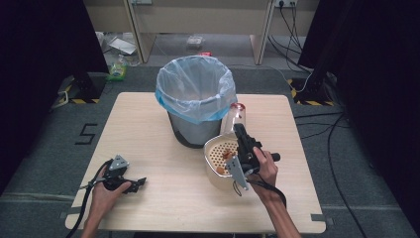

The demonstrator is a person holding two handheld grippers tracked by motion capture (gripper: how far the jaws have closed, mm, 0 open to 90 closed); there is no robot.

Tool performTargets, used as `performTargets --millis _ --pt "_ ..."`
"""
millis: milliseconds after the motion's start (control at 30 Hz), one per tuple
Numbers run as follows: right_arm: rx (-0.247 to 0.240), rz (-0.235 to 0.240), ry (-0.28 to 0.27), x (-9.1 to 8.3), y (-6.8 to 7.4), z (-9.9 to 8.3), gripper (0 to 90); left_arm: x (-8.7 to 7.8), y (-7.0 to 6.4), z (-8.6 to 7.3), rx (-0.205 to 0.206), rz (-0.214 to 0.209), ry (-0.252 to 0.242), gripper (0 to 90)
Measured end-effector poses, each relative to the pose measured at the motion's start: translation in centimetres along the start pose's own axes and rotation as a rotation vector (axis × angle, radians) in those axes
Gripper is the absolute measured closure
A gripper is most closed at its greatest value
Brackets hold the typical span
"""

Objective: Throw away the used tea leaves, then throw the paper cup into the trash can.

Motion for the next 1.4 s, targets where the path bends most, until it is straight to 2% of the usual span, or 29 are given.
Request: performTargets --millis 33,67,100,167,200,267,333,400,467,500,600,667,767,800,833,900,933,1000,1033,1100,1267,1367,1400 --pt "0.0 0.0 0.0 0.0 0.0 0.0 87.3 0.0 0.0 0.0 0.0 0.0 0.0 0.0" --pt "0.029 0.009 0.005 0.1 -0.1 -0.2 87.3 0.0 0.0 0.0 0.0 0.0 0.0 0.0" --pt "0.155 0.039 0.031 0.5 -0.4 -1.0 87.3 0.0 0.0 0.0 0.0 0.0 0.0 0.0" --pt "0.259 0.065 0.056 0.7 -0.6 -1.8 87.3 0.0 0.0 0.0 0.0 0.0 0.0 0.0" --pt "0.259 0.065 0.056 0.7 -0.6 -1.8 87.3 0.0 0.0 0.0 0.0 0.0 0.0 0.0" --pt "0.349 0.09 0.078 1.0 -0.8 -2.4 87.2 0.0 0.0 0.0 0.0 0.0 0.0 0.0" --pt "0.416 0.109 0.087 1.2 -1.0 -2.8 87.2 0.0 0.0 0.0 0.0 0.0 0.0 0.0" --pt "0.509 0.139 0.103 1.5 -1.3 -3.3 87.2 0.0 0.0 0.0 0.0 0.0 0.0 0.0" --pt "0.577 0.159 0.117 1.7 -1.8 -3.7 87.2 0.0 0.0 0.0 0.0 0.0 0.0 0.0" --pt "0.63 0.17 0.125 1.9 -2.2 -4.1 87.1 0.0 0.0 0.0 0.0 0.0 0.0 0.0" --pt "0.704 0.18 0.133 2.4 -3.3 -4.7 87.1 0.0 0.0 0.0 0.0 0.0 0.0 0.0" --pt "0.721 0.185 0.135 2.5 -3.5 -4.8 87.1 0.0 0.0 0.0 0.0 0.0 0.0 0.0" --pt "0.797 0.199 0.141 3.2 -4.8 -5.3 87.2 0.0 0.0 0.0 -0.002 0.001 0.0 0.0" --pt "0.797 0.199 0.141 3.2 -4.8 -5.3 87.2 0.0 0.0 0.0 -0.002 0.002 0.001 0.0" --pt "0.808 0.2 0.139 3.5 -5.6 -5.3 87.1 0.0 0.0 0.0 -0.002 0.002 0.001 0.0" --pt "0.814 0.197 0.136 3.7 -6.0 -5.3 87.1 0.0 0.0 0.0 -0.002 0.002 0.001 0.0" --pt "0.814 0.189 0.132 4.1 -6.8 -5.3 87.1 0.0 0.0 0.0 -0.002 0.002 0.001 0.0" --pt "0.828 0.187 0.128 4.3 -7.2 -5.3 87.1 0.0 0.0 0.0 -0.002 0.002 0.001 0.0" --pt "0.827 0.179 0.13 4.8 -8.0 -5.2 87.1 0.0 0.0 0.0 -0.002 0.002 0.001 0.0" --pt "0.836 0.172 0.126 5.0 -8.6 -5.0 87.1 0.0 0.0 0.0 -0.002 0.002 0.001 0.0" --pt "0.842 0.175 0.128 5.8 -9.8 -4.9 87.0 0.0 0.0 0.0 -0.002 0.002 0.001 0.0" --pt "0.886 0.186 0.135 6.7 -10.6 -5.2 87.0 0.0 0.0 0.0 -0.002 0.002 0.001 0.0" --pt "0.886 0.186 0.135 6.7 -10.6 -5.2 87.0 0.0 0.0 0.0 -0.002 0.002 0.001 0.0"
Point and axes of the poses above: each handheld gripper's, and its own axes: x roughly forward along the jaws, z roughly out of its top, y roughly to its left, the point moved 10 cm from there along x, roughly forward along the jaws, and after that the axes turned 9 degrees about -x, right-handed, at the moved point
